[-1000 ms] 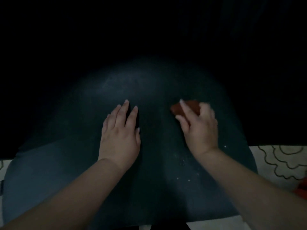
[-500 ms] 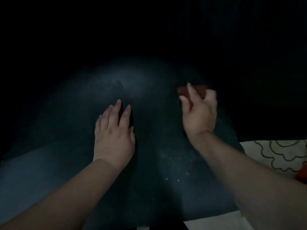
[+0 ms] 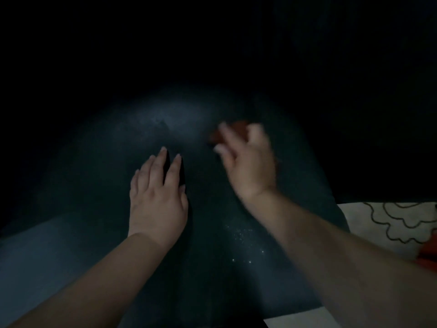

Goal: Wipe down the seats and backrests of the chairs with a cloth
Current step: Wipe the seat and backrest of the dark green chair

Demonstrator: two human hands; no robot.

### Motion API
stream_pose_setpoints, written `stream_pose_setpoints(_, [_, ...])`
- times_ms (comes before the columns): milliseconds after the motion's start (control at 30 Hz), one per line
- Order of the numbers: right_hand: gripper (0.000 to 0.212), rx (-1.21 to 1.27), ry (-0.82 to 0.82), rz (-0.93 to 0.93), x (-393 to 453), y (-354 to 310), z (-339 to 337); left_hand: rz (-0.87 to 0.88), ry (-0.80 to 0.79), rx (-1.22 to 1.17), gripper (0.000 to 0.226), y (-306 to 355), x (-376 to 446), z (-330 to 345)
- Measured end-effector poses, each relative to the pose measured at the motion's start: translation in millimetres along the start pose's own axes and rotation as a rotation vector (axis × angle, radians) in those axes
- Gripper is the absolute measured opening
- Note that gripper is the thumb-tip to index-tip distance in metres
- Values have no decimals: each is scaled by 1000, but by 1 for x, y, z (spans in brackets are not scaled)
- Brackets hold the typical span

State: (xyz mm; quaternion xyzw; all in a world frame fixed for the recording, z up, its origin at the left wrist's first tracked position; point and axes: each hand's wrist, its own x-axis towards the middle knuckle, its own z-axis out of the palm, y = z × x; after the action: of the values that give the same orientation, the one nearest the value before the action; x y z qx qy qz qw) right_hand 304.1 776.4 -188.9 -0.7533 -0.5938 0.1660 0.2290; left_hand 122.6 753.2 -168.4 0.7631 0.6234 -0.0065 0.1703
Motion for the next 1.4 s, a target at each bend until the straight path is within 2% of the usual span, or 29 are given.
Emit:
stream_pose_setpoints(67, [44,-22,-126,-251,-31,-5,2,3,7,-4,59,1,0,1])
stream_pose_setpoints(100, [44,-38,-150,-304,-40,3,-3,5,10,-9,59,1,0,1])
stream_pose_setpoints(167, [43,-80,-91,-230,-32,28,-17,8,18,-17,59,0,-1,2])
stream_pose_setpoints(267, [42,-91,89,124,11,59,-28,11,24,-23,57,0,-1,2])
stream_pose_setpoints(333, [42,-18,136,296,28,54,-26,11,21,-32,57,-1,-1,2])
stream_pose_setpoints(400, [44,-57,107,184,14,34,-18,21,19,-32,57,-3,-1,2])
stream_pose_setpoints(500, [45,-40,-114,-170,-44,12,-15,45,13,-30,57,-7,-4,1])
stream_pose_setpoints(567, [46,-87,-209,-282,-68,20,-25,65,16,-22,57,-10,-7,1])
stream_pose_setpoints(633, [45,-173,-143,-215,-69,40,-36,77,15,-10,58,-12,-9,1])
stream_pose_setpoints(700, [45,-192,-44,-28,-63,52,-42,87,15,-6,58,-14,-11,1])
stream_pose_setpoints(767, [46,-156,16,128,-65,45,-37,90,22,-8,58,-15,-13,3])
stream_pose_setpoints(800, [46,-150,32,148,-72,36,-30,91,27,-9,58,-14,-14,4])
stream_pose_setpoints(867, [46,-133,20,52,-88,15,-17,100,34,-13,58,-13,-17,6])
stream_pose_setpoints(967, [45,-172,-89,-149,-94,11,-16,133,36,-18,58,-11,-23,9])
stream_pose_setpoints(1033, [44,-192,-40,-103,-79,29,-27,164,35,-13,58,-12,-26,10])
stream_pose_setpoints(1133, [44,-183,74,180,-77,65,-45,191,25,-9,57,-14,-31,11])
stream_pose_setpoints(1200, [48,-189,108,284,-100,70,-47,201,16,-7,57,-16,-34,9])
stream_pose_setpoints(1267, [49,-147,65,258,-130,50,-39,222,2,7,57,-18,-38,7])
stream_pose_setpoints(1333, [46,-88,12,144,-148,31,-29,246,-8,30,58,-21,-44,7])
stream_pose_setpoints(1400, [45,-115,-42,50,-135,35,-32,264,-20,52,59,-25,-49,7])
